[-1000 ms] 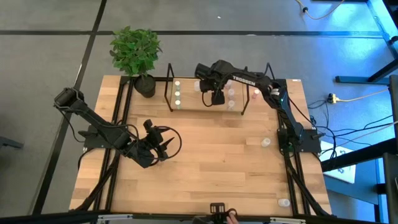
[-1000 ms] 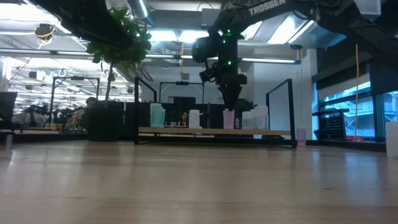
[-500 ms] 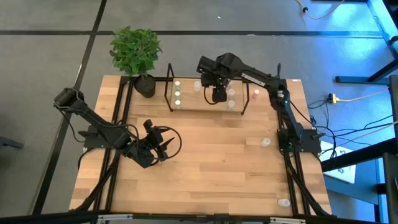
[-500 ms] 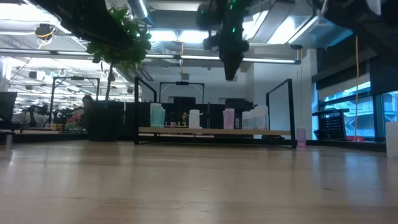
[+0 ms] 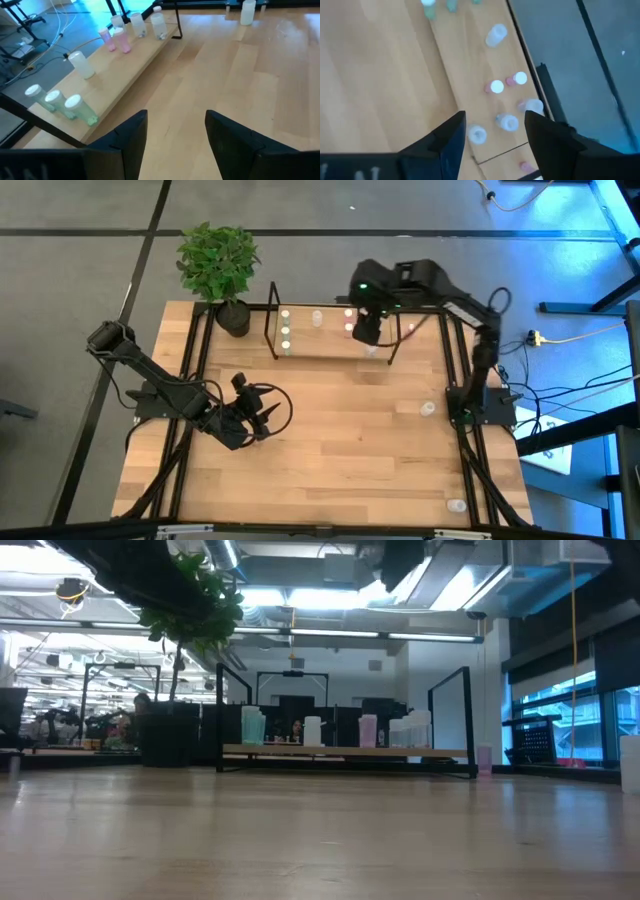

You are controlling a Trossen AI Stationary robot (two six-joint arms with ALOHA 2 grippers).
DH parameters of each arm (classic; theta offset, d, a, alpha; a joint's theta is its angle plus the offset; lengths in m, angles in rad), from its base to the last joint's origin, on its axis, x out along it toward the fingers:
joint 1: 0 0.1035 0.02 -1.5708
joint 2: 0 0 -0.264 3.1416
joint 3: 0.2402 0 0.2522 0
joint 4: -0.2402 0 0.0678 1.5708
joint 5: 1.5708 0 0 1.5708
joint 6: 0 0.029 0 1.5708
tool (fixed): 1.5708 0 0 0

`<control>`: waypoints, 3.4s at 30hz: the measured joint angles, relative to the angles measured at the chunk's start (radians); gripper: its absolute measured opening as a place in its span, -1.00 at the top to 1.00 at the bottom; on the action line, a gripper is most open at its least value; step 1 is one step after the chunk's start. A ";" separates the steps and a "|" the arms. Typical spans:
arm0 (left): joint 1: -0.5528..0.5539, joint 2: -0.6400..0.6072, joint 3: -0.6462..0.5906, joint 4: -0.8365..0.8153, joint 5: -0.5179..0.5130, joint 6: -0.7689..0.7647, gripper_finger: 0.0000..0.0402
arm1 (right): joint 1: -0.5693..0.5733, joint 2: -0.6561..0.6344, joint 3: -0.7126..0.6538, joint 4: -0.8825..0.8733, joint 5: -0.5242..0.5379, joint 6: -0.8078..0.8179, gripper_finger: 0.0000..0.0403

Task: Pick and place medicine bottles onto shelf by color
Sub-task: Put the pink medicine bottle on the shelf aligned with the other pink medicine bottle

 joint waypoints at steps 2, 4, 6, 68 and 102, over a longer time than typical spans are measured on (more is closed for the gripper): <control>0.000 0.000 0.000 0.000 0.005 0.000 0.03 | 0.010 -0.034 0.000 0.000 -0.001 0.045 -0.02; 0.000 0.000 0.000 0.000 0.005 0.000 0.03 | 0.026 -0.058 -0.003 0.000 0.000 0.068 -0.02; 0.000 0.000 0.000 0.000 0.006 0.000 0.03 | 0.047 -0.077 -0.004 -0.001 -0.001 0.087 -0.02; 0.000 0.001 0.000 -0.002 0.044 0.002 0.03 | -0.469 -0.504 -1.118 0.384 0.052 0.905 0.00; 0.026 0.001 0.000 0.004 0.044 -0.007 0.03 | -0.670 -0.504 -1.273 0.581 -0.190 -0.287 0.00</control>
